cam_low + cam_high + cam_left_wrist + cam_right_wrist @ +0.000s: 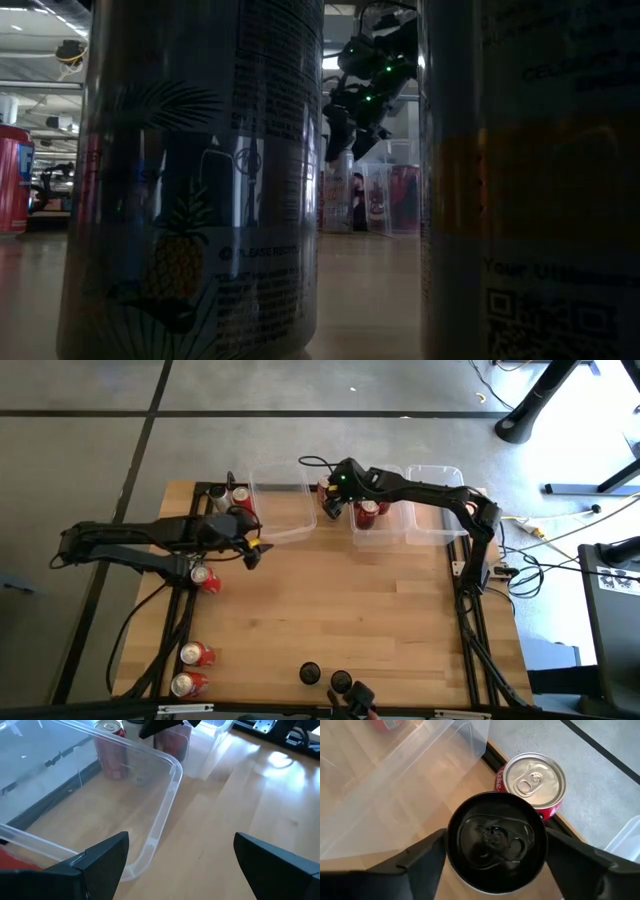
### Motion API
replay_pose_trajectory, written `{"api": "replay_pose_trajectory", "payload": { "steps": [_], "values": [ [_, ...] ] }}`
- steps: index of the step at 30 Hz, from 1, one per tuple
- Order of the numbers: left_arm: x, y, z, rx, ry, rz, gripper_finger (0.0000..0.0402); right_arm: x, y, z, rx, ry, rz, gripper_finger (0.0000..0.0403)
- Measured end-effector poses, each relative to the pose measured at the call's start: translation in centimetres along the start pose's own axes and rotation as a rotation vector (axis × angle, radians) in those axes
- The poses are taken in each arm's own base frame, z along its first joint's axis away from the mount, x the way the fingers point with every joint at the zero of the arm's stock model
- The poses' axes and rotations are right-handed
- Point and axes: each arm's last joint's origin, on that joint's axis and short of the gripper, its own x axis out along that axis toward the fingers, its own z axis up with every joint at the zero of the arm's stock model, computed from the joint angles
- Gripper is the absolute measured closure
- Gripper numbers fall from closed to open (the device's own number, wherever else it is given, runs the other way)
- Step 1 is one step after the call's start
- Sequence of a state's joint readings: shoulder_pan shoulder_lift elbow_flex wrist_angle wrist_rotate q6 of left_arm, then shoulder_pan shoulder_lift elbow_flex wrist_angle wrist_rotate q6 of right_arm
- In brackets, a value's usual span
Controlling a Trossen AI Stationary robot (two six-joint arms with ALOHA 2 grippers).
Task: Sort soda cans
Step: Put the top right white and yellow soda can into the right transparent bin
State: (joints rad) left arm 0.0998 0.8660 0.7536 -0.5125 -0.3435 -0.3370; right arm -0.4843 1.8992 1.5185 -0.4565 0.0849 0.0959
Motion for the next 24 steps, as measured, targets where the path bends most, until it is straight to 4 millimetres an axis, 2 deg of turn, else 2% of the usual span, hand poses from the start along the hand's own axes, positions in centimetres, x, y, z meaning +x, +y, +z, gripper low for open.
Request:
{"api": "replay_pose_trajectory", "payload": {
  "steps": [7,17,20,24],
  "values": [
    [-0.4,0.1,0.1,-0.003,-0.015,-0.005,0.0054,0.0,0.0,-0.1,0.001,0.008,0.001,0.0152],
    [-0.3,0.1,0.1,0.001,-0.014,-0.004,0.0054,-0.7,0.0,0.1,-0.023,-0.003,-0.005,0.0157],
    [-0.3,0.1,0.1,0.007,-0.014,-0.004,0.0054,-2.0,-0.1,0.4,-0.022,-0.025,-0.002,0.0157],
    [-0.3,0.1,0.1,0.008,-0.014,-0.004,0.0054,-5.0,-0.2,1.4,-0.018,-0.097,0.034,0.0157]
  ]
}}
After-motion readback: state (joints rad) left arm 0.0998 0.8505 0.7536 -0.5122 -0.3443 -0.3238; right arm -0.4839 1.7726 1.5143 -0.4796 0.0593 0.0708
